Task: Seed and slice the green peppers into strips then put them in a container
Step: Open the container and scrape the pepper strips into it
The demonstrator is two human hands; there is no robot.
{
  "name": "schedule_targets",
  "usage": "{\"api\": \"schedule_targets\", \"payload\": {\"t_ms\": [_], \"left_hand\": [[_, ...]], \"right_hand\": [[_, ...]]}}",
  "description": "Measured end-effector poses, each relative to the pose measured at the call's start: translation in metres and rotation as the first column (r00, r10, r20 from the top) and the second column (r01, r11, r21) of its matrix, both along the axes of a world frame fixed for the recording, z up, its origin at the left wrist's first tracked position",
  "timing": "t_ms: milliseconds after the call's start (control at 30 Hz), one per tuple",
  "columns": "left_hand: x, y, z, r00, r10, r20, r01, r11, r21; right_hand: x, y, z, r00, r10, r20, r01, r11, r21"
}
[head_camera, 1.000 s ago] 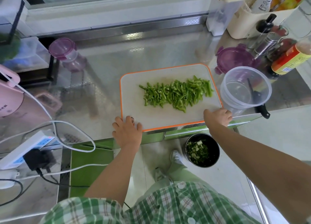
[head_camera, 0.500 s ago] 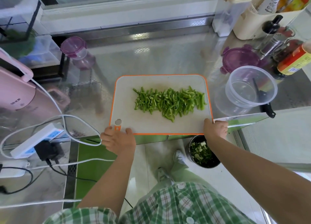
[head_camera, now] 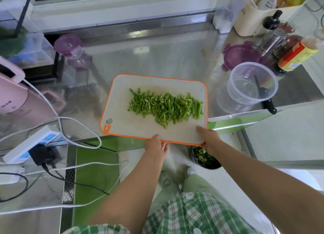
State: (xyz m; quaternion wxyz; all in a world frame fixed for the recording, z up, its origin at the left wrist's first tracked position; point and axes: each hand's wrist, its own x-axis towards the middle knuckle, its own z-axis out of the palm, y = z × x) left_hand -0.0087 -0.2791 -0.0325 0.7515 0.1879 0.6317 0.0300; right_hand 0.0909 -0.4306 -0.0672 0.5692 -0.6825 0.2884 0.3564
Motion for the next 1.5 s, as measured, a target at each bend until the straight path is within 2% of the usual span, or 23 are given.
{"api": "schedule_targets", "payload": {"t_ms": [67,200,300,367,533,667,767,867,967,1100,1167,1267,1333,1433,1500], "left_hand": [[0.001,0.001,0.004,0.999,0.05,-0.021,-0.05,0.999,-0.007],[0.01,0.0,0.012,0.946,0.322,0.025,-0.321,0.947,-0.019],[0.018,-0.018,0.019,0.912,0.403,0.072,-0.41,0.903,0.13],[0.017,-0.028,0.019,0.925,0.371,0.08,-0.379,0.891,0.252],[0.01,-0.035,0.008,0.976,0.189,0.103,-0.214,0.906,0.364],[0.009,-0.029,0.0,0.928,0.371,0.042,-0.363,0.868,0.339],[0.011,-0.024,0.003,0.918,0.387,0.091,-0.397,0.883,0.25],[0.017,-0.026,0.004,0.901,0.426,0.083,-0.433,0.866,0.249],[0.015,-0.026,0.001,0.979,0.196,0.049,-0.202,0.93,0.309],[0.015,-0.023,0.003,0.996,0.086,-0.004,-0.081,0.945,0.318],[0.015,-0.021,-0.003,0.995,0.099,-0.025,-0.084,0.934,0.348],[0.011,-0.014,-0.016,0.966,0.251,-0.062,-0.215,0.912,0.35],[0.01,-0.012,-0.017,0.978,0.203,-0.055,-0.177,0.935,0.307],[0.009,-0.016,-0.013,0.988,0.156,0.009,-0.155,0.969,0.193],[0.01,-0.021,-0.012,0.984,0.166,0.057,-0.171,0.981,0.092]], "right_hand": [[0.001,-0.002,-0.001,1.0,0.01,-0.008,-0.01,0.999,0.033],[0.004,-0.004,0.002,0.998,0.057,-0.02,-0.055,0.996,0.074],[0.007,-0.007,0.001,0.994,0.099,-0.04,-0.094,0.991,0.096],[0.009,-0.009,0.001,0.991,0.128,-0.05,-0.122,0.987,0.108],[0.015,-0.011,-0.001,0.985,0.142,-0.1,-0.128,0.982,0.136],[0.018,-0.01,-0.002,0.981,0.145,-0.129,-0.125,0.98,0.154],[0.02,-0.011,-0.004,0.979,0.157,-0.133,-0.135,0.978,0.162],[0.021,-0.012,-0.006,0.977,0.168,-0.13,-0.146,0.976,0.159],[0.02,-0.012,-0.003,0.976,0.174,-0.132,-0.152,0.975,0.164],[0.019,-0.012,-0.003,0.98,0.17,-0.103,-0.151,0.974,0.166],[0.016,-0.012,-0.003,0.986,0.158,-0.056,-0.149,0.979,0.141],[0.021,-0.011,-0.001,0.995,0.091,0.028,-0.093,0.992,0.088],[0.028,-0.015,0.001,0.999,0.005,0.033,-0.008,0.995,0.095],[0.034,-0.026,0.004,0.972,-0.221,-0.075,0.232,0.952,0.201],[0.03,-0.032,0.002,0.945,-0.289,-0.153,0.322,0.906,0.276]]}}
